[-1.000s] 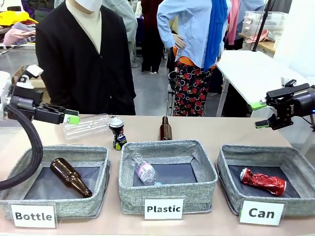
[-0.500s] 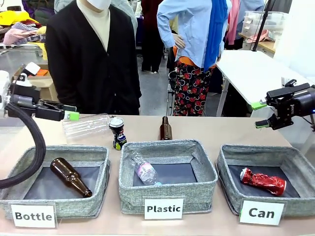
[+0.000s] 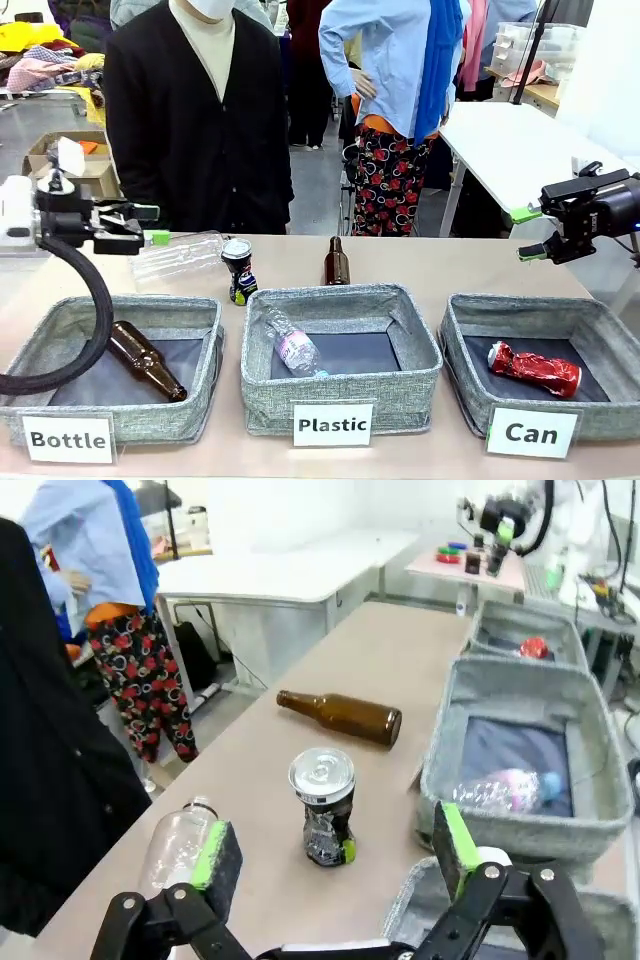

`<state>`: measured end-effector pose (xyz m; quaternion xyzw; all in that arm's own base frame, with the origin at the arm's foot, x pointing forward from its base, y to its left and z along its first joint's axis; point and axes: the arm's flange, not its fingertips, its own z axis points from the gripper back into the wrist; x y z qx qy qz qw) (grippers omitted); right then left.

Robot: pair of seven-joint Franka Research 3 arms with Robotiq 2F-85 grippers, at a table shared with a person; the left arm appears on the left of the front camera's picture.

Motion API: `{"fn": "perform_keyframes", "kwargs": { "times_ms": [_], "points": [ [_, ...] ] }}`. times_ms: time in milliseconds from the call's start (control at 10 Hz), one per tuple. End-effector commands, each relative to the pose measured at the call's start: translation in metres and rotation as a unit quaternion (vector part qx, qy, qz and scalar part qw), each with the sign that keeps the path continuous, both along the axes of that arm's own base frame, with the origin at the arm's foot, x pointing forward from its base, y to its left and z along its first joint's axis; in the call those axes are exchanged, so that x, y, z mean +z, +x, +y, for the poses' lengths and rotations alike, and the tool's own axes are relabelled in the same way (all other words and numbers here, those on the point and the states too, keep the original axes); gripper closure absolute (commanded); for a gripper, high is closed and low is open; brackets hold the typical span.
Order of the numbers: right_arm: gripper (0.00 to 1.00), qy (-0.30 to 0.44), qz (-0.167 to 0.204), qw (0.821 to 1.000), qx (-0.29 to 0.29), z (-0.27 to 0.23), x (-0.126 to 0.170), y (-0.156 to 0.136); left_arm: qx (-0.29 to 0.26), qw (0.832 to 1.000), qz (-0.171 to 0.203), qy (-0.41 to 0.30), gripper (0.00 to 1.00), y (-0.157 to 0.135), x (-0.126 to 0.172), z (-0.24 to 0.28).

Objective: Sort the can waste into the basket.
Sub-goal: Pick up the can waste from the table and place it in the right Fabric basket.

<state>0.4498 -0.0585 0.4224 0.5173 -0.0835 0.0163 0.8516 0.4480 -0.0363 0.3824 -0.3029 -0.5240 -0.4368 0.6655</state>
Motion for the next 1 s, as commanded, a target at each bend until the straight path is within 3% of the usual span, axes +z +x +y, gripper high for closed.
{"fn": "perform_keyframes", "kwargs": {
  "times_ms": [0, 300, 400, 600, 900],
  "points": [
    [0.00, 0.002, -0.008, 1.000, 0.008, -0.002, 0.003, -0.001, -0.004, 0.998, -0.010, 0.065, 0.00, 0.017, -0.017, -0.014],
    [0.00, 0.002, -0.008, 1.000, 0.008, -0.002, 0.003, -0.001, -0.023, 0.995, 0.009, 0.095, 0.00, 0.025, -0.019, -0.026],
    [0.00, 0.002, -0.008, 1.000, 0.008, -0.002, 0.003, -0.001, -0.024, 0.998, 0.033, 0.056, 0.00, 0.022, 0.007, -0.005],
    [0.00, 0.002, -0.008, 1.000, 0.008, -0.002, 0.003, -0.001, -0.017, 0.999, 0.025, 0.020, 0.00, -0.002, 0.057, 0.054],
    [0.00, 0.002, -0.008, 1.000, 0.008, -0.002, 0.003, -0.001, -0.025, 0.999, 0.027, 0.010, 0.00, -0.035, 0.071, 0.102]
  ]
}}
